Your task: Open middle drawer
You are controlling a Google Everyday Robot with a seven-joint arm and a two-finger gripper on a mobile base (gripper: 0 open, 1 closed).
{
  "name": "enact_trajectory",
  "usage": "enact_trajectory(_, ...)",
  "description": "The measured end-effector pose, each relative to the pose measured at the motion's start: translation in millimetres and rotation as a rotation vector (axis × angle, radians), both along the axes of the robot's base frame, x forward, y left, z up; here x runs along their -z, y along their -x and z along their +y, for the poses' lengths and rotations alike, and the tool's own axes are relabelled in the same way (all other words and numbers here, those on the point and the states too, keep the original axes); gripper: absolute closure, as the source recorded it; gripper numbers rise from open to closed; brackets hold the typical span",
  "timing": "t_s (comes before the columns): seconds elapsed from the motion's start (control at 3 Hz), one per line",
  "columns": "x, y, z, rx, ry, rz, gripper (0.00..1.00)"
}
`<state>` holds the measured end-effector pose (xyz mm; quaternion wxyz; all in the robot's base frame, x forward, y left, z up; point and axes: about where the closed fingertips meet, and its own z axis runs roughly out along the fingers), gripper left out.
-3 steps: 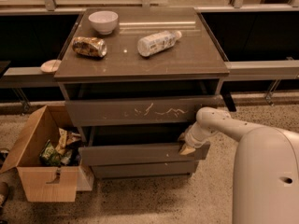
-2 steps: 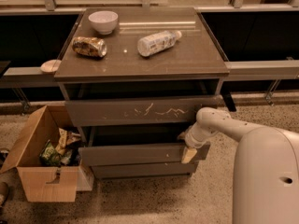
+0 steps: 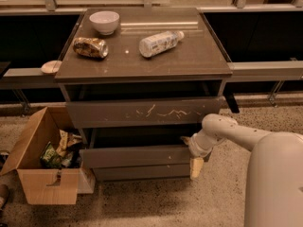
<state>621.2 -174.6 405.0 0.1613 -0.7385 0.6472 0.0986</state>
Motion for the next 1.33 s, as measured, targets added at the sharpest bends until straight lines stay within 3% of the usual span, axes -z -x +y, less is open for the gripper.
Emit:
enact_trajectory(0.33, -3, 36, 0, -0.041, 0.012, 0.078, 0.03)
enact_trajectory(0.67, 2, 54, -2, -0.057, 0.010, 0.140, 0.27)
enact_trajectory(1.0, -3, 54, -2, -0.057, 0.010, 0.140, 0.48)
enact_trajectory(1.33, -12, 55, -3, -0.043, 0.006, 0.131, 0.80)
